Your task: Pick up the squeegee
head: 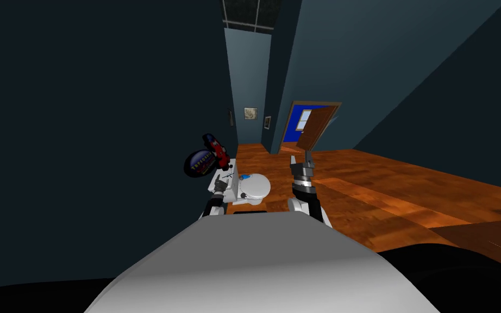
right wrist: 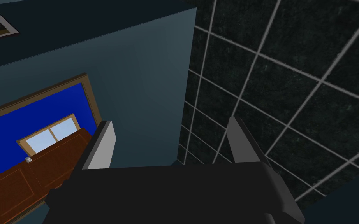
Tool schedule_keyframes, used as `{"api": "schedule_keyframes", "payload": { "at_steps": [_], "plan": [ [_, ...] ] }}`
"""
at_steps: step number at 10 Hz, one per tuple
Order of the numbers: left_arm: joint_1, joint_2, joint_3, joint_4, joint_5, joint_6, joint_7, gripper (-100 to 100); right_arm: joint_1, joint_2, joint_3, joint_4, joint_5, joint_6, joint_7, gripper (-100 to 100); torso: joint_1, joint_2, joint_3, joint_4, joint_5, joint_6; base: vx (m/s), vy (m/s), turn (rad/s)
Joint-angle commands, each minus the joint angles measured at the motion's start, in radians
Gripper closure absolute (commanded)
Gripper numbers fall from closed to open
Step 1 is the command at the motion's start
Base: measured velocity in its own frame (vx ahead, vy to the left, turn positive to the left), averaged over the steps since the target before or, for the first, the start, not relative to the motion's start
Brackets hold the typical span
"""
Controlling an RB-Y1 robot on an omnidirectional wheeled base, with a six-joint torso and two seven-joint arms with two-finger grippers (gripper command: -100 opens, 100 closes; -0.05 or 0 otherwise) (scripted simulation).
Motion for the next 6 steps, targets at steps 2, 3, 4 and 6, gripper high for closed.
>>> {"api": "schedule_keyframes", "payload": {
  "at_steps": [2,3,4,6],
  "plan": [
    [0.020,0.011,0.049,0.012,0.015,0.000,0.024,-100,0.000,0.000,0.000,0.000,0.000,0.000,0.000,0,0.000,0.001,0.001,0.000,0.000,0.000,-0.066,0.035,-0.240],
    [0.023,-0.005,0.064,0.023,0.015,0.002,0.031,-100,0.000,0.000,0.000,0.000,0.000,0.000,0.000,0,0.001,0.002,0.001,0.000,0.000,-0.001,-0.070,0.048,-0.113],
    [0.015,0.015,0.050,0.055,0.005,0.006,0.029,-100,0.000,0.000,0.000,0.000,0.000,0.000,0.000,0,0.001,0.002,0.001,0.000,0.000,0.000,-0.027,0.054,0.170],
    [0.001,0.015,0.014,0.073,-0.004,0.002,0.016,-100,0.000,0.000,0.000,0.000,0.000,0.000,0.000,0,-0.002,-0.005,-0.003,-0.001,0.000,-0.001,0.058,-0.006,0.251]
  ]
}}
